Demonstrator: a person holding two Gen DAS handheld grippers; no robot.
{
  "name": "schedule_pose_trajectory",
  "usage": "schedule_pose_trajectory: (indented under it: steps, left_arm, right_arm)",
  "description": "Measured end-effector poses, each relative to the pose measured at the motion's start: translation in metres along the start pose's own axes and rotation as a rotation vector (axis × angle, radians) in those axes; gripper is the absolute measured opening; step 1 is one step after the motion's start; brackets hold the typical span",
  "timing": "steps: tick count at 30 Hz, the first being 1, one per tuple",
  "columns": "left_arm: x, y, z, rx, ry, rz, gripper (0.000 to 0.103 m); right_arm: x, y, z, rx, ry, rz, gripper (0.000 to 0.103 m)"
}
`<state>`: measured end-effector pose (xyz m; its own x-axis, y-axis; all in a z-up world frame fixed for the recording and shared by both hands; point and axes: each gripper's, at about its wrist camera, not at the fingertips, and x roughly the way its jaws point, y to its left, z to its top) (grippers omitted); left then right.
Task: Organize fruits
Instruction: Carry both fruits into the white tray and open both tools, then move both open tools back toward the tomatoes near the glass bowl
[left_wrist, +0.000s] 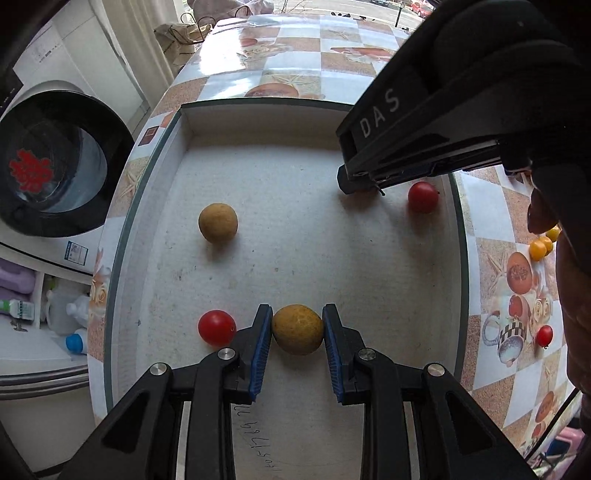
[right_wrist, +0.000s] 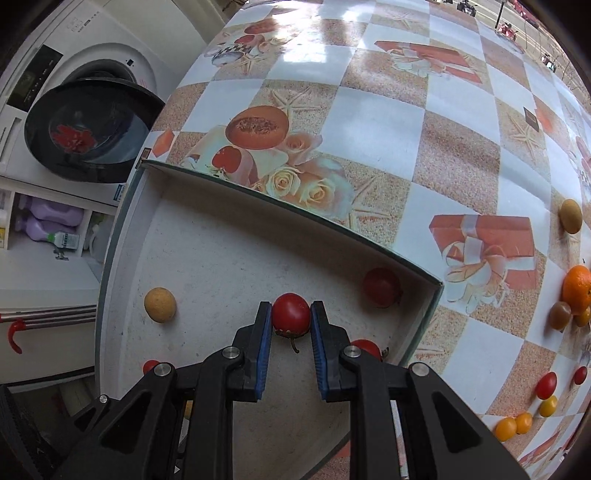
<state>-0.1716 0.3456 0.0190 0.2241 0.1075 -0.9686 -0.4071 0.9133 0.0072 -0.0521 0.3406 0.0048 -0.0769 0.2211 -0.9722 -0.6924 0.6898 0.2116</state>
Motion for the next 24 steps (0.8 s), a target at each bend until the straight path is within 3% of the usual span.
schedule_pose_trajectory:
  steps: [2,3,5,7,9,11,14,24]
  left_arm:
    - [-0.001,-0.002,0.000,0.013,-0.002,0.012,0.032]
    - [-0.002,-0.004,-0.001,0.020,-0.001,0.026,0.053]
    - [-0.006,-0.004,-0.003,0.024,-0.026,0.044,0.083]
    - [-0.011,-0.006,-0.004,0.037,-0.051,0.059,0.083]
    - [-0.011,-0.007,-0.003,0.049,-0.037,0.059,0.083]
    - [-0.013,-0.006,-0.003,0.049,-0.031,0.054,0.083]
    - [-0.014,-0.003,-0.006,0.047,-0.024,0.050,0.083]
    - [-0.028,-0.006,-0.019,0.087,-0.003,0.074,0.083]
  right_arm:
    - [0.000,0.004,0.000,-0.024,0.008,-0.014,0.024]
    - [0.000,0.006,0.000,-0.029,0.013,-0.013,0.026]
    - [0.000,0.006,0.001,-0.021,0.021,0.004,0.030]
    - [-0.002,0.005,0.001,-0.009,0.026,0.009,0.038]
    - [-0.004,0.004,0.001,-0.003,0.022,0.016,0.053]
    - [-0.007,0.005,0.001,0.009,0.020,0.050,0.058]
    - [-0.018,0.003,0.002,0.040,0.002,0.113,0.080]
    - [-0.073,-0.010,-0.008,0.123,-0.102,0.196,0.087]
